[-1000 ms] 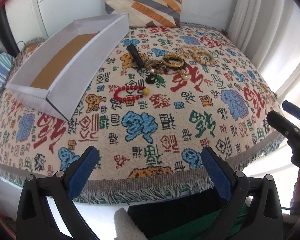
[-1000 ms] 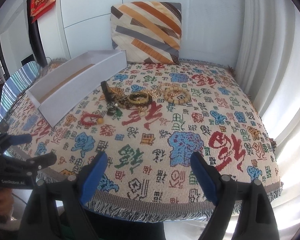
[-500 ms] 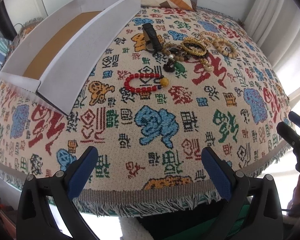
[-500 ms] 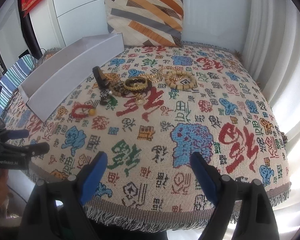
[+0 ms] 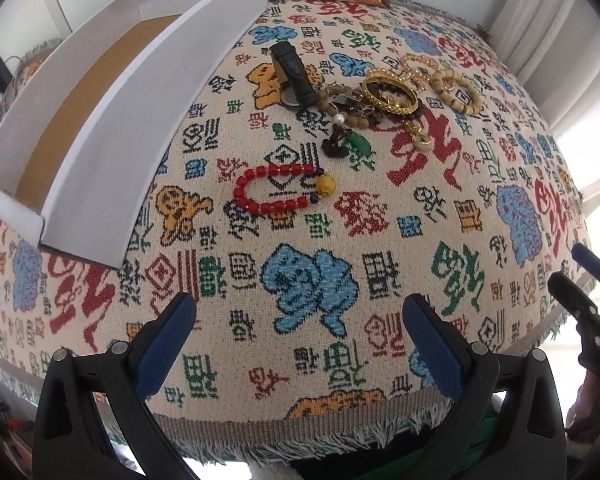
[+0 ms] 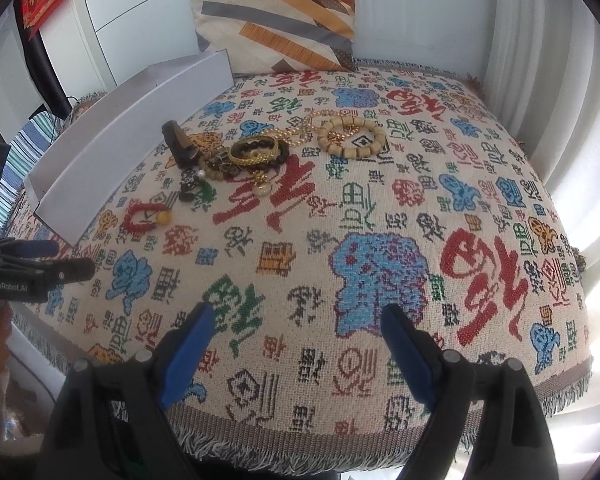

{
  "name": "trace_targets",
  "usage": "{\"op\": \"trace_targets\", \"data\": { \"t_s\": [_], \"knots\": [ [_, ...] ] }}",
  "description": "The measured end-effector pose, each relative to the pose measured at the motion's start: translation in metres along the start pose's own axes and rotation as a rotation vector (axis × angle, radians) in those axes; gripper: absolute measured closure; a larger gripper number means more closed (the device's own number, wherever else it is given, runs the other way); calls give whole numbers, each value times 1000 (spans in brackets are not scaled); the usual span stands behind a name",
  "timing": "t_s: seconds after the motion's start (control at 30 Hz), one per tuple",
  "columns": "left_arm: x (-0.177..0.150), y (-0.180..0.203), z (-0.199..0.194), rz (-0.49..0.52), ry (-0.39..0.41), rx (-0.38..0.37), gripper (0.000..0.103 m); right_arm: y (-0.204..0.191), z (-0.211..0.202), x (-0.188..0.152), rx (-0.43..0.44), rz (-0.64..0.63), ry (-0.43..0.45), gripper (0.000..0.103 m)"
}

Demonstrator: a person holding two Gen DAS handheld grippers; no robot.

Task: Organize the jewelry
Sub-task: 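Move left tool to the red bead bracelet while right tool approaches the gold bangle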

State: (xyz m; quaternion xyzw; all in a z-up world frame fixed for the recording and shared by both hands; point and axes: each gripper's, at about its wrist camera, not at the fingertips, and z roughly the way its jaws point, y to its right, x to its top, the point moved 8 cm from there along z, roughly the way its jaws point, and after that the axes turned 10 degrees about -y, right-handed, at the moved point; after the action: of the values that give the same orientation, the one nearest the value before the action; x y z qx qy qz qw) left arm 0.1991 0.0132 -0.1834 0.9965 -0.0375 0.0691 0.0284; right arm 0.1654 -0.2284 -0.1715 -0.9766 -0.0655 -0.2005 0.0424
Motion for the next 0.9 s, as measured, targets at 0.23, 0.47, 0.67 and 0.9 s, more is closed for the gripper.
{"op": "trace_targets", "data": {
  "t_s": [0.23, 0.47, 0.67, 0.9],
  "knots": [
    [18, 3, 14, 23, -38, -12, 1, 9, 4, 12, -2, -6, -14, 16],
    [24, -1, 20, 41, -43, 27, 1, 17, 15, 24, 0, 9, -41, 16],
    [41, 9, 31, 92, -72, 41, 1, 12, 26, 34, 57, -21, -116, 16],
    [59, 19, 51, 117, -122, 37, 1, 15, 40, 86, 30, -153, -132, 16]
  ]
}}
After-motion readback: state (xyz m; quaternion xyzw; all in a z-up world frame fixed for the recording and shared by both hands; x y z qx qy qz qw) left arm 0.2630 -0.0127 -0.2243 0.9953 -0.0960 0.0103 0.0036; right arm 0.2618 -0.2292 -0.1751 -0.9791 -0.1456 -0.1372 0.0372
